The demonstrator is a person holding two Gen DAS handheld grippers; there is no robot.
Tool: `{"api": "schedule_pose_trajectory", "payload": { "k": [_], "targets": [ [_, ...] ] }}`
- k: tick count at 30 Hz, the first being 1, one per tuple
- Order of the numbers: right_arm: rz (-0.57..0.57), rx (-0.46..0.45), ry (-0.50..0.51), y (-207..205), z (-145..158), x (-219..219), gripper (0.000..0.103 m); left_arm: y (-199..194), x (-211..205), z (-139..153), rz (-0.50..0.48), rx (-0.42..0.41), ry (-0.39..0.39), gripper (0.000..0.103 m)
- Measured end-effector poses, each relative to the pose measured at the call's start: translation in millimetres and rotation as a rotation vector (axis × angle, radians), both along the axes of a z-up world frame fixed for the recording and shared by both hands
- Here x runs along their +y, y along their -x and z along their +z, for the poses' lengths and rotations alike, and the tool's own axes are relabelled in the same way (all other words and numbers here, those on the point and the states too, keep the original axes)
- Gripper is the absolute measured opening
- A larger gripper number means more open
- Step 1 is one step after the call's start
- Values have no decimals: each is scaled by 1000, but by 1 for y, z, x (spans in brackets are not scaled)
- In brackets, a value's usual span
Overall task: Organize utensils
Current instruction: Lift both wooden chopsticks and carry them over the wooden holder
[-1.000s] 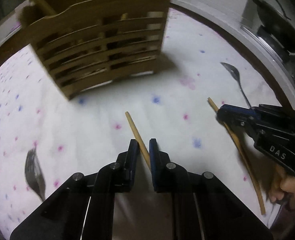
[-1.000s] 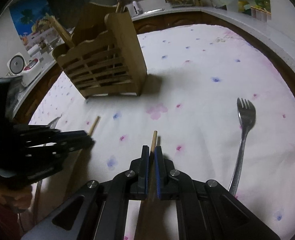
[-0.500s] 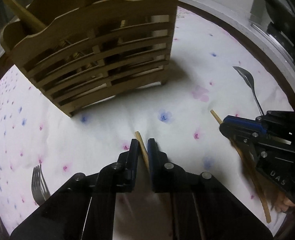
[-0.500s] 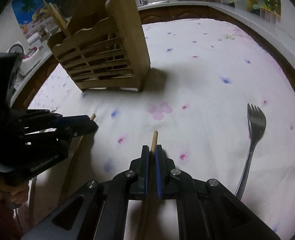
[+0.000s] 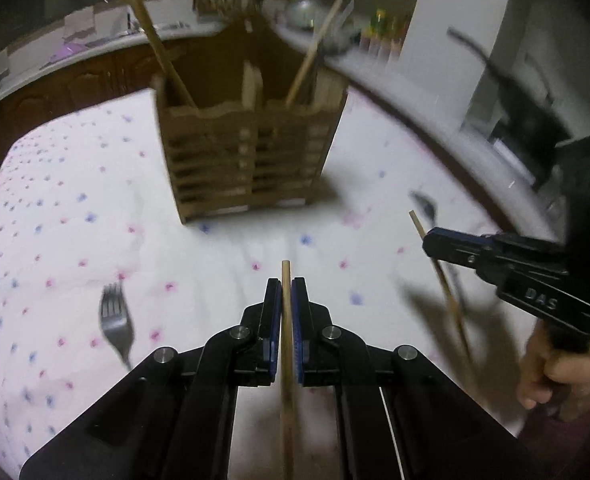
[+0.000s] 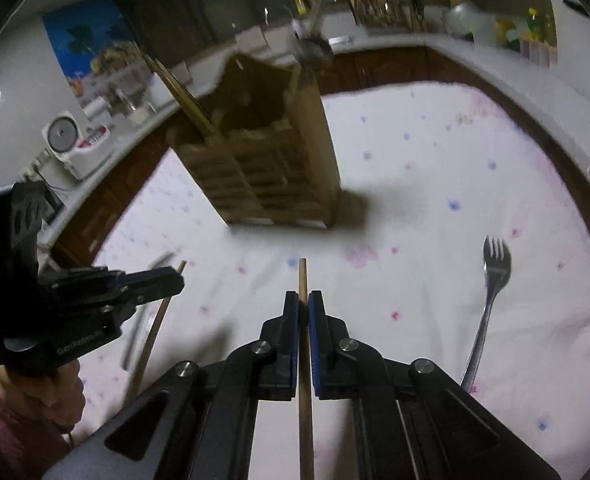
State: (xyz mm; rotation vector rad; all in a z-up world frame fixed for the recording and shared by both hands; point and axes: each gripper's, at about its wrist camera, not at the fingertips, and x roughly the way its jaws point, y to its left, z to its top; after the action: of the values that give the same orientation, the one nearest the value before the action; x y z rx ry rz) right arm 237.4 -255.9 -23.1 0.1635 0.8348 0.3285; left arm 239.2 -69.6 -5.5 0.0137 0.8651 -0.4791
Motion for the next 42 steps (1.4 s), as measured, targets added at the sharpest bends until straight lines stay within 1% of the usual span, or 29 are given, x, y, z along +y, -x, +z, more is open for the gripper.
{"api": "schedule_pose_trajectory", "payload": {
  "k": [3, 8, 13, 19, 22, 30, 42],
  "targets": [
    [2, -62, -24, 13, 23, 3, 5, 16, 14, 23, 22, -56, 61, 4],
    [-5, -161, -15, 33, 56, 9, 4, 39, 33, 51, 48, -123, 114, 4],
    [-16, -247, -13, 47, 82, 11, 4, 55, 49, 72, 64, -182, 140, 4],
    [-32, -324, 0, 62, 101, 11, 4, 70, 66, 91, 113, -266, 178, 4],
    [-33, -335, -2, 64, 103, 12, 4, 71, 71, 95, 131, -285, 192, 4],
    [-31, -344, -4, 62, 105, 13, 4, 75, 73, 101, 156, -339, 171, 4],
    [-29, -362, -8, 58, 114, 13, 4, 71, 73, 110, 168, -378, 170, 4]
  ]
}}
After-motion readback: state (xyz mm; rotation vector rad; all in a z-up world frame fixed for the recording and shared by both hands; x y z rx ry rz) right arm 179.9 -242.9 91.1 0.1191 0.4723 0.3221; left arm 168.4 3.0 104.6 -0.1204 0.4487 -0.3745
